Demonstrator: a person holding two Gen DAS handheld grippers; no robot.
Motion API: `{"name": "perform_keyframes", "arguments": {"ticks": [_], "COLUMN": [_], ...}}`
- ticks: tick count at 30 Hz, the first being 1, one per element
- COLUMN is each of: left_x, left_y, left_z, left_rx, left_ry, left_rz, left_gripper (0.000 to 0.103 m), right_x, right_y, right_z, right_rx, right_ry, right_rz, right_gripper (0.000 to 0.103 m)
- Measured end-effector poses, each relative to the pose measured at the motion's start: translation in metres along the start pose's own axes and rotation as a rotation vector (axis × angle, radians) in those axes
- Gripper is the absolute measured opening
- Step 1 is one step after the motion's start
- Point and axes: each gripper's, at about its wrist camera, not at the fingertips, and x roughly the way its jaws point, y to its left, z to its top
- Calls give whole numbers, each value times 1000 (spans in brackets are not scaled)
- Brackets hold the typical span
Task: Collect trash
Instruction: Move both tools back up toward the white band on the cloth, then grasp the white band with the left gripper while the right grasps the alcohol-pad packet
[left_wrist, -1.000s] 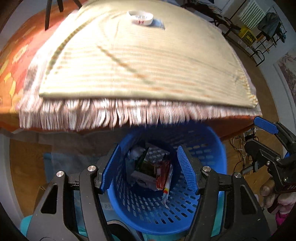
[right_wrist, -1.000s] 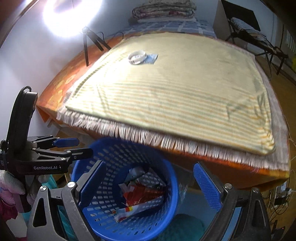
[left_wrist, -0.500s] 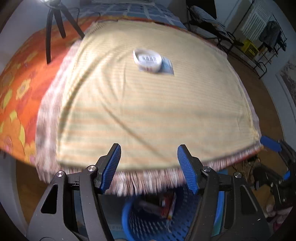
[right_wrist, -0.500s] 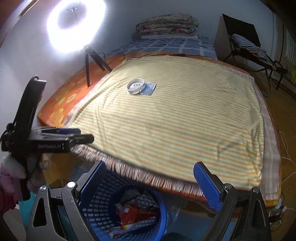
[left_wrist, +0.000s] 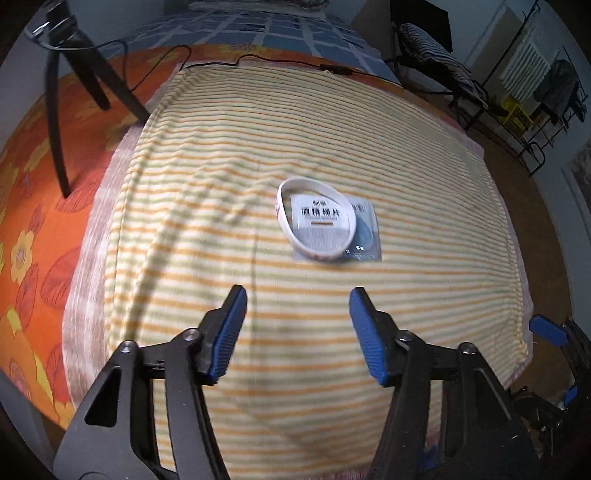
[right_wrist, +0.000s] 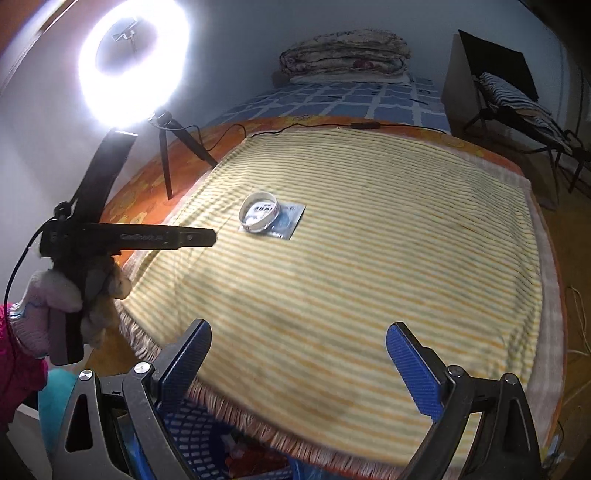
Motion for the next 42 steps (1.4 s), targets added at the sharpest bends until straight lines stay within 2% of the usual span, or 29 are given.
{"name": "perform_keyframes", "arguments": {"ticks": [5,9,12,15,17,18,19,23,34,37,42], "left_x": [24,38,49,54,57,59,59,59,20,11,4], "left_y": [6,11,10,9,7,7,7,13,48,57,67], "left_z": [23,36,45,52,57,59,61,65,34,20,6], "left_rx": [-16,-41,-38,-34,-26,-23,-23,-19,-17,-27,-45], "left_ry": [20,38,52,45,42,41,39,25,6,14,17], "left_rz": [17,17,19,29,41,48,52,58,75,70,61], "left_gripper": [42,41,27,26,18,9,6,4,4,4,4], "right_x": [22,38,49,58,63,66,68,80,127,146,176], "right_y": [-9,-11,-12,-17,-20,-21,-22,-24,-10,-1,11], "right_z": [21,40,54,66,72,75,77,86,117,126,133], "right_rx": [-3,-21,-32,-25,-13,-4,0,22,-15,-39,-55], "right_ry": [-2,3,2,1,0,2,3,12,59,85,170], "right_rz": [44,67,76,84,93,100,106,130,168,172,157], "right_gripper": [97,97,97,97,97,96,96,96,94,91,79]}}
